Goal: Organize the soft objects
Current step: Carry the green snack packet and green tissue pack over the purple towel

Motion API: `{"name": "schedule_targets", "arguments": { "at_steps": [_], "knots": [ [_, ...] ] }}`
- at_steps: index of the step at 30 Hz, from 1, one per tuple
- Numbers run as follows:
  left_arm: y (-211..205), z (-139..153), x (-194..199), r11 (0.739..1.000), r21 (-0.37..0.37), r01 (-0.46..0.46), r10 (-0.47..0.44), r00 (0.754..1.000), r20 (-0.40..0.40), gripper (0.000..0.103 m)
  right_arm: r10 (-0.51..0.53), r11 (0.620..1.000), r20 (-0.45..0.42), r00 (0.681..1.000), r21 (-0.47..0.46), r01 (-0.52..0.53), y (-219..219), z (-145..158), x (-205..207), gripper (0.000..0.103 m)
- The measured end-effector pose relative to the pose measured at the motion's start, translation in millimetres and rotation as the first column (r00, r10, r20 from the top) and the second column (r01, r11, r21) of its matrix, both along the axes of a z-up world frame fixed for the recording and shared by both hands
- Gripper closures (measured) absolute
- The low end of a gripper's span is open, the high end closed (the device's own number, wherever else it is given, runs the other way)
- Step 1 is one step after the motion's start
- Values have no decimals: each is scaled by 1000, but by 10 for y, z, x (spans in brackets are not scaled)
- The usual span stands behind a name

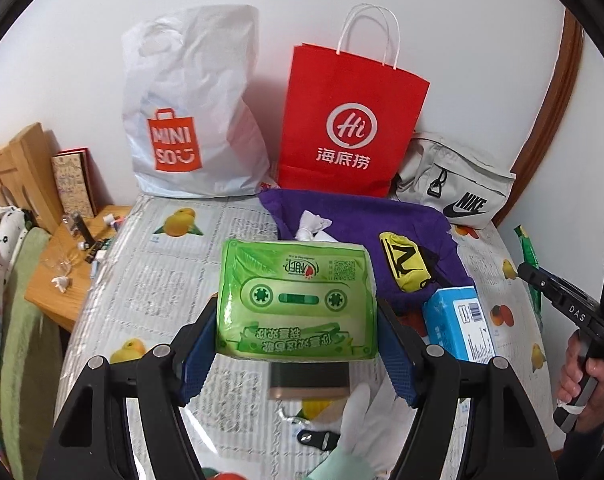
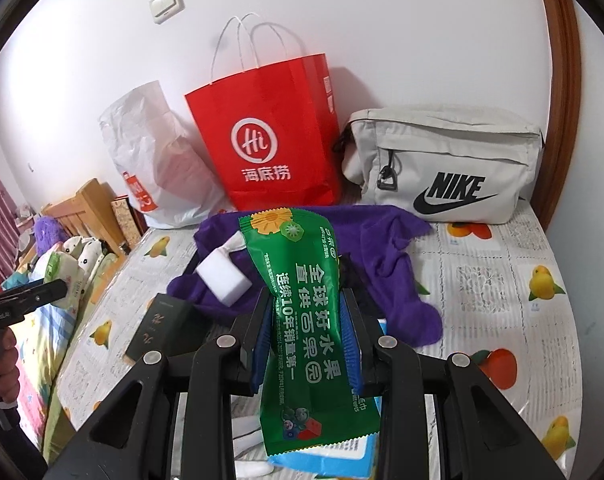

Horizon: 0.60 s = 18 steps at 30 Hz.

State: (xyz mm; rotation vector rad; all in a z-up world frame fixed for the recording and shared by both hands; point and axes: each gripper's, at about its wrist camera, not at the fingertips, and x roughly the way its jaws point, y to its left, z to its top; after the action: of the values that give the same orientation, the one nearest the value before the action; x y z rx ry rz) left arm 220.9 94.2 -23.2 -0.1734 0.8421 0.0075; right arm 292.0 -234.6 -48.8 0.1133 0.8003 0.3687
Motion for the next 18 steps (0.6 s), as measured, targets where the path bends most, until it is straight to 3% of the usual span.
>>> {"name": "schedule_targets", "arguments": {
  "at_steps": [5,8,18],
  "knots": [
    [-5,-126,244,1000,-29,12,-12,1000,-9,32,-32,999,-27,999,22,32,-75,-98,120,71],
    [2,-217,417,999,-37,11,-12,999,-31,32,-38,999,-8,999,-13,38,-45,-151,181,71],
    [-84,-477,882,998,-51,31,-36,996,-85,32,-3,1000,-11,1000,-26,3,24,-345,503,71]
  ]
}}
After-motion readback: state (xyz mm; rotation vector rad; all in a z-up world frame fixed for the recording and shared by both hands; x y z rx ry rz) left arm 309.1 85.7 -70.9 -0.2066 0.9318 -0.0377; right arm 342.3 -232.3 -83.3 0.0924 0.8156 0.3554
